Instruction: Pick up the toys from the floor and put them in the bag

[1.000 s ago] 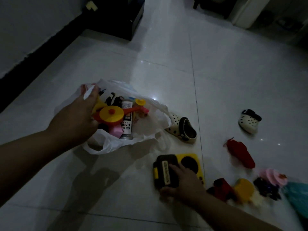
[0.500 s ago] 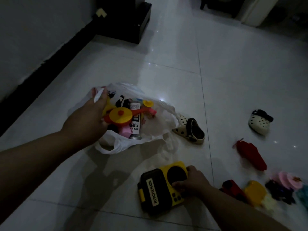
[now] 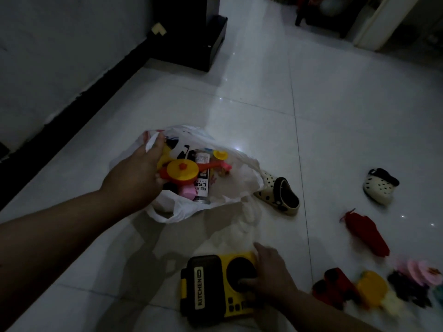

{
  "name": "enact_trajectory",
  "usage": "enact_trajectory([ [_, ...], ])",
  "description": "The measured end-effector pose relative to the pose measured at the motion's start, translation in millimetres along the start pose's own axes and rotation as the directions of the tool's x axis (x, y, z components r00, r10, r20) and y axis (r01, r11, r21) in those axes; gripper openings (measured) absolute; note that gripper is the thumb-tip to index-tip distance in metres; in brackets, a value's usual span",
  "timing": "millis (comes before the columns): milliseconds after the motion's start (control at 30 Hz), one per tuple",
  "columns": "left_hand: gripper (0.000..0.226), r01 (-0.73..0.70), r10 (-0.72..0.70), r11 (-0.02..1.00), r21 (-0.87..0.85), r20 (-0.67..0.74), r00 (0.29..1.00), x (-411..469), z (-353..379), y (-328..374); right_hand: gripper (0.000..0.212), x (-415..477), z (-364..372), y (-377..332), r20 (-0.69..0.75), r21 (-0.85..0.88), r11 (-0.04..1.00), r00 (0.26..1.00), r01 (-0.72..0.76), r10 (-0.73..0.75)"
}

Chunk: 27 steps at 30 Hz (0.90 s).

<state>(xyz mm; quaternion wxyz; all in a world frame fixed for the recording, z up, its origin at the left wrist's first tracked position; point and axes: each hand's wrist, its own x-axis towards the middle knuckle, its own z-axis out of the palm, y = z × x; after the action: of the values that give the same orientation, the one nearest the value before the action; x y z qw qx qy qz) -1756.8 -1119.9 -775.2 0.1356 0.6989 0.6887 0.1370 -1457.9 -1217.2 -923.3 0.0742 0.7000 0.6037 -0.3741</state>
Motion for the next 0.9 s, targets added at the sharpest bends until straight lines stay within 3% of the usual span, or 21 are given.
enact_trajectory([
  [67, 0.092, 0.007, -0.007, 1.0, -0.004, 0.009, 1.0, -1.2, -1.2, 2.8, 0.111, -0.6, -2.2, -19.5, 0.104, -0.342, 0.907, 0.969, 0.245, -0.222],
  [167, 0.095, 0.009, -0.009, 1.0, 0.004, 0.011, 1.0, -1.5, -0.7, 4.3, 0.091, 13.4, 5.1, -46.1, 0.274, -0.548, 0.705, 0.893, 0.449, -0.356],
  [333, 0.091, -0.023, 0.023, 1.0, 0.009, -0.017, 1.0, 0.6, 2.3, 0.6, 0.084, 16.2, 8.7, -64.9, 0.4, -0.628, 0.585, 0.857, 0.514, -0.324],
  [500, 0.091, -0.02, 0.02, 1.0, 0.024, -0.03, 0.999, 4.0, 6.8, 0.6, 0.078, 6.8, 2.0, -57.2, 0.284, -0.565, 0.684, 0.887, 0.462, -0.365],
  [600, 0.089, -0.024, 0.025, 0.999, 0.021, -0.037, 0.999, 4.8, 8.5, -0.4, 0.078, -1.4, -11.1, -50.3, 0.233, -0.356, 0.861, 0.926, 0.364, -0.296],
  [700, 0.09, -0.038, 0.039, 0.999, 0.006, -0.036, 0.999, 5.6, 9.1, -4.2, 0.07, -11.0, -46.8, -41.5, 0.227, 0.071, 0.985, 0.959, 0.156, -0.168],
  [800, 0.093, -0.043, 0.042, 0.999, -0.022, -0.02, 0.999, 6.2, 8.3, -7.4, 0.053, -22.2, -94.6, -50.2, 0.251, 0.528, 0.848, 0.946, 0.046, -0.208],
  [900, 0.094, -0.033, 0.032, 0.999, -0.028, -0.014, 0.999, 6.0, 6.7, -6.2, 0.039, -21.9, -131.4, -74.6, 0.208, 0.784, 0.62, 0.929, 0.028, -0.305],
])
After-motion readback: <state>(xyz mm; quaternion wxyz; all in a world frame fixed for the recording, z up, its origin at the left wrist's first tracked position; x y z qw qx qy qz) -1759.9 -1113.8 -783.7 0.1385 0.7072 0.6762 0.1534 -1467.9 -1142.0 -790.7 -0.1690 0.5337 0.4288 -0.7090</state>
